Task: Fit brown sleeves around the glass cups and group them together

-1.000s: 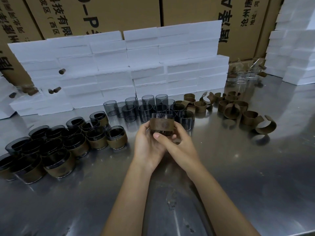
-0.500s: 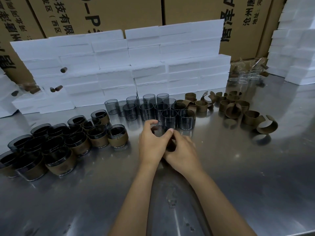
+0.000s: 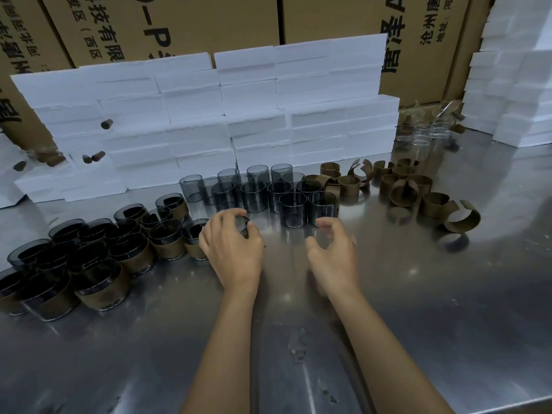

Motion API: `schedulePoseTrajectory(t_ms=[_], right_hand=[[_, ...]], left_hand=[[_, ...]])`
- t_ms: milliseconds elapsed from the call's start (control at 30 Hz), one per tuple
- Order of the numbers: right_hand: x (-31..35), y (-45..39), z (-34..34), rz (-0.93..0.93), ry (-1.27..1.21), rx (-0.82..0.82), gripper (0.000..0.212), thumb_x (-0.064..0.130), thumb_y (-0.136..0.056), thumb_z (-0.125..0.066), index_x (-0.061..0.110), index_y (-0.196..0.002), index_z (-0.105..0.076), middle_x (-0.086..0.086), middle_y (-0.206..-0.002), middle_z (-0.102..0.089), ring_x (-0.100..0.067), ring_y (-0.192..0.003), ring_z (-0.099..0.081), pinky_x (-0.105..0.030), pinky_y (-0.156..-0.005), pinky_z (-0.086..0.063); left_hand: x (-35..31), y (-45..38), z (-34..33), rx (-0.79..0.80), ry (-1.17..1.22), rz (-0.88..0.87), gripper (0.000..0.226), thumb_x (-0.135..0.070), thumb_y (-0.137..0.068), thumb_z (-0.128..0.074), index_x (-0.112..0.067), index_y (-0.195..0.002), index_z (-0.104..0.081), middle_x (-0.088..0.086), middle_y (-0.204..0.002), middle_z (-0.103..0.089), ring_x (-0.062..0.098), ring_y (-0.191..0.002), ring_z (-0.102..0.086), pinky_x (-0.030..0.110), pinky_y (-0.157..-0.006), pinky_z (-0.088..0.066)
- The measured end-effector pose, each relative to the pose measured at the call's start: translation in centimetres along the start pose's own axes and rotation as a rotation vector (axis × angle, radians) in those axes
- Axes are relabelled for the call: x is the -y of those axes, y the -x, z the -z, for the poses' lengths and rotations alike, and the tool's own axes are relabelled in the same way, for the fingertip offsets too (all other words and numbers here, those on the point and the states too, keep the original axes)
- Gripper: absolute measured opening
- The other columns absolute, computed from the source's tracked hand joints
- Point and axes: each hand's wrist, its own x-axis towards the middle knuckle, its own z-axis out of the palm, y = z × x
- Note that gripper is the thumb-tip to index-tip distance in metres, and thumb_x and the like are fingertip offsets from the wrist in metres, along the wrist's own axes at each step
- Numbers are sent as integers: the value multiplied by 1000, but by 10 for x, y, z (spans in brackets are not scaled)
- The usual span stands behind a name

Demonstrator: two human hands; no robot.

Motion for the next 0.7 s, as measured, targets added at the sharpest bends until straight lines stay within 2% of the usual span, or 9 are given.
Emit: schedulePoseTrajectory(t_ms=[200, 300, 367, 467, 567, 700], right_hand=[[-2, -8, 8, -59, 31, -71, 51, 16, -91, -63, 23, -139, -48, 4, -137, -56, -10, -128, -41, -27, -98, -34], [0, -15, 9, -145, 75, -31, 61, 22, -91, -67, 21, -146, -39, -2, -141, -54, -20, -134, -43, -37, -105, -39], [3, -25, 8, -208, 93, -17, 66, 26, -90, -67, 20, -148, -37, -4, -139, -55, -26, -136, -43, -41, -111, -37], [4, -43, 6, -279, 103, 6, 66, 29, -89, -67, 21, -147, -38, -4, -128, -55, -30, -134, -45, -43, -112, -38], [2, -60, 4, -328, 67, 9, 62, 29, -88, -67, 19, -143, -41, -10, -134, -54, -33, -131, -48, -45, -109, -42], [-3, -78, -1, -305, 161, 15, 64, 37, -83, -73, 24, -139, -46, -6, -134, -60, -31, -129, -50, -41, -107, -41]], left_hand=[[3, -7, -4, -50, 32, 28, 22, -7, -92, -67, -14, -113, -68, 5, -123, -64, 25, -131, -50, 43, -126, -13], [6, -10, 0, -85, 38, 65, 27, 2, -91, -62, -10, -114, -67, 10, -123, -64, 28, -131, -50, 42, -127, -12], [7, -10, 1, -102, 34, 66, 31, 7, -89, -57, -8, -114, -67, 12, -121, -64, 30, -130, -50, 45, -126, -16], [1, -6, 0, -109, 73, -15, 34, 11, -83, -57, -6, -111, -68, 14, -119, -62, 34, -125, -50, 49, -119, -28], [-7, 2, -7, -51, 137, -154, 31, 9, -84, -59, -7, -108, -68, 8, -117, -63, 30, -122, -51, 44, -109, -37], [-10, 9, -22, 126, 178, -175, 26, 2, -89, -58, -12, -108, -67, 0, -114, -61, 22, -118, -51, 37, -102, -42]])
